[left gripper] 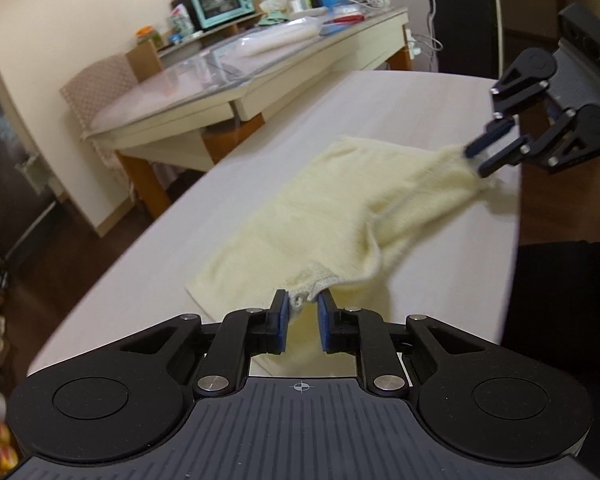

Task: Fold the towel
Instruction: 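Grasp the tagged towel corner with the right gripper while the left gripper regrasps another corner, then lift the towel by two corners with both grippers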

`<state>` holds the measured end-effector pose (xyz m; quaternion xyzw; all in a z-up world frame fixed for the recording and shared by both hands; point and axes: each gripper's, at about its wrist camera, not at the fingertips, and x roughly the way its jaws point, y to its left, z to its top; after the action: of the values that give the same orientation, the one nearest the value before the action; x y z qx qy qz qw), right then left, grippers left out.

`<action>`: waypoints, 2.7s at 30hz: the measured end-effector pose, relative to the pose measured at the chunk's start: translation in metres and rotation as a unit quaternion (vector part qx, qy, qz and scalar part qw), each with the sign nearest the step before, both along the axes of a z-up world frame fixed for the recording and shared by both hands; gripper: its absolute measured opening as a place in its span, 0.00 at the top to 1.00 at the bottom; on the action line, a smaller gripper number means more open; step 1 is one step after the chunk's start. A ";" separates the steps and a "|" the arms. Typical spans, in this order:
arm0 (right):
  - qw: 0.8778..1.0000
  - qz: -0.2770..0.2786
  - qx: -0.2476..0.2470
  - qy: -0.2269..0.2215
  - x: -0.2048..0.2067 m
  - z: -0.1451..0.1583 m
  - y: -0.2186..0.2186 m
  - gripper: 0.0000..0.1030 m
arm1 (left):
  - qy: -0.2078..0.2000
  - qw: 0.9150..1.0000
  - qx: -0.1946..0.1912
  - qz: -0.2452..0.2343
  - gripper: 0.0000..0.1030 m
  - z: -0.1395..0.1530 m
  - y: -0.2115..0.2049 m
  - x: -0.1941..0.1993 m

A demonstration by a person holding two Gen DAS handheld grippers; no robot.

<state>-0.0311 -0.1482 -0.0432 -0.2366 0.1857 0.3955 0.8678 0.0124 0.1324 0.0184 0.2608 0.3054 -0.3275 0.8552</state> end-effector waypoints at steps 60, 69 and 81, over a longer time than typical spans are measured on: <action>0.992 0.092 -0.072 -0.044 -0.032 0.027 -0.023 0.94 | 0.029 0.998 -0.036 0.039 0.83 -0.014 -0.018 -0.111; 0.994 0.081 -0.064 -0.042 -0.024 0.035 -0.028 0.94 | -0.022 0.997 0.066 0.020 0.66 -0.059 -0.048 -0.141; 0.997 0.058 -0.038 -0.023 -0.013 0.044 -0.038 0.94 | -0.177 0.962 0.203 -0.036 0.59 -0.091 -0.078 -0.165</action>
<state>-0.0446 -0.1862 0.0005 -0.2890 0.1663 0.4325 0.8377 -0.1530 0.0540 -0.0725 0.4933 0.1997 -0.2376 0.8126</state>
